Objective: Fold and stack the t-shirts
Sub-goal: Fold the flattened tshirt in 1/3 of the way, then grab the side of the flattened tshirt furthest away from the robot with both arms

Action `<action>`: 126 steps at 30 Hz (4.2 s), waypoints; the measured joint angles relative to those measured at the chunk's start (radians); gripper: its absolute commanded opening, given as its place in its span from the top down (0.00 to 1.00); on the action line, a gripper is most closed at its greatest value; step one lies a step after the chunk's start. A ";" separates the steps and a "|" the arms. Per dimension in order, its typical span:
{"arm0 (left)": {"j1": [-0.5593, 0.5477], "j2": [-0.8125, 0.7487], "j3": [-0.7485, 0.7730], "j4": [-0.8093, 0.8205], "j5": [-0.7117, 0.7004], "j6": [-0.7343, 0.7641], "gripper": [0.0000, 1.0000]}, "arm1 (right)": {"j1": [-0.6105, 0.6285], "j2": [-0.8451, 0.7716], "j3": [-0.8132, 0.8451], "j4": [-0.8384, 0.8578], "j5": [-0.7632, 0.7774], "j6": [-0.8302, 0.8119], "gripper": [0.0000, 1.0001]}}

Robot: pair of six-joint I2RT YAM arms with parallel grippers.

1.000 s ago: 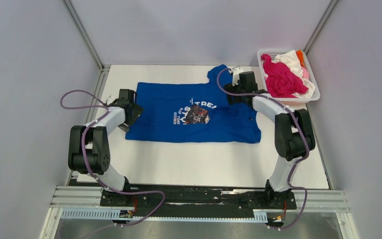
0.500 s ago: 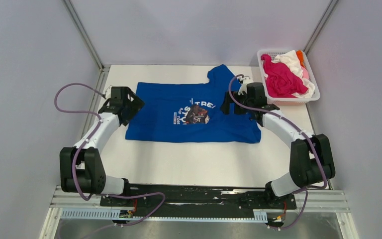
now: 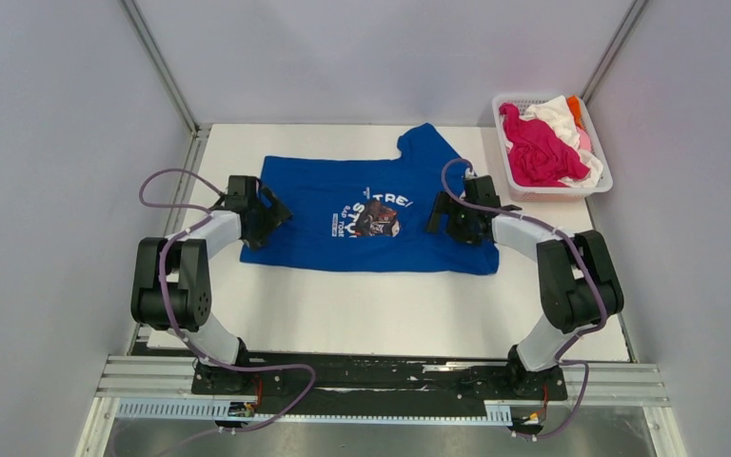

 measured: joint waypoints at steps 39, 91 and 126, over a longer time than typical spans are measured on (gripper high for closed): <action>-0.046 -0.629 -0.268 -0.369 -0.004 -0.003 0.00 | -0.003 -0.478 -0.209 -0.388 0.030 0.137 0.00; -0.057 0.545 0.770 -0.410 -0.204 0.407 0.56 | -0.005 -0.311 -0.035 -0.227 0.138 -0.011 0.00; -0.080 0.542 0.773 -0.450 -0.264 0.386 1.00 | -0.008 0.595 0.963 -0.235 0.367 -0.099 0.22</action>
